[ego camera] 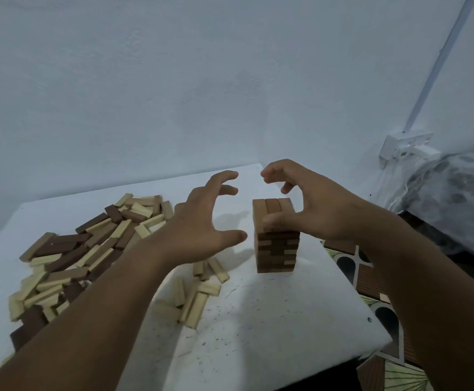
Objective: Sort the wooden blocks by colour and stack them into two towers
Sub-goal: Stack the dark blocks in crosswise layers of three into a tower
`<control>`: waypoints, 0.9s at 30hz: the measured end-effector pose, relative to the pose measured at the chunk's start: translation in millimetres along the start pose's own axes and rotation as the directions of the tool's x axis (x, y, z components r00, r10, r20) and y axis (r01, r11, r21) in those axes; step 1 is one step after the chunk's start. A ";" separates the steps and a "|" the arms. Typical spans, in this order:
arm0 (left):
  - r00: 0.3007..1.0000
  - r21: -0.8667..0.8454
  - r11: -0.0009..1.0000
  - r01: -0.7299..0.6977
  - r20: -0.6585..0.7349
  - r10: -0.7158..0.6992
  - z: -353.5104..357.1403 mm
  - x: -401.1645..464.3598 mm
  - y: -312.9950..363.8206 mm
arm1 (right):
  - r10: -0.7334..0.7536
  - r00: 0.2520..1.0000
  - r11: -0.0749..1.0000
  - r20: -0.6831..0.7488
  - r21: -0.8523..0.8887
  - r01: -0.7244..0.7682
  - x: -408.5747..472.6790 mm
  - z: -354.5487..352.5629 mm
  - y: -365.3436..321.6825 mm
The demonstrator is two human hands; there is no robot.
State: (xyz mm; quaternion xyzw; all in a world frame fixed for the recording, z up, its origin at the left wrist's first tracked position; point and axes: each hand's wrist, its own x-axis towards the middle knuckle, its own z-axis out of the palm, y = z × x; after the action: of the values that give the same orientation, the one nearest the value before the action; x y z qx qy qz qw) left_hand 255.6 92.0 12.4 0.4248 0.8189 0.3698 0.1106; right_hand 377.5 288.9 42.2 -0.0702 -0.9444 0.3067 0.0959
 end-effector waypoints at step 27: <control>0.949 0.533 0.788 0.308 -0.113 -0.295 -113.4 68.7 -221.2 | 0.335 0.932 0.917 0.135 -0.272 -0.290 233.1 210.1 -53.1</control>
State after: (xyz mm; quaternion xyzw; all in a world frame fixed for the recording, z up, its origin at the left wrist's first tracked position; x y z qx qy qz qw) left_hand 21.4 6.5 -53.6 0.2979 0.9483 0.1047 0.0331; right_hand 100.0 172.0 -60.8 -0.2044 -0.9564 0.2027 -0.0490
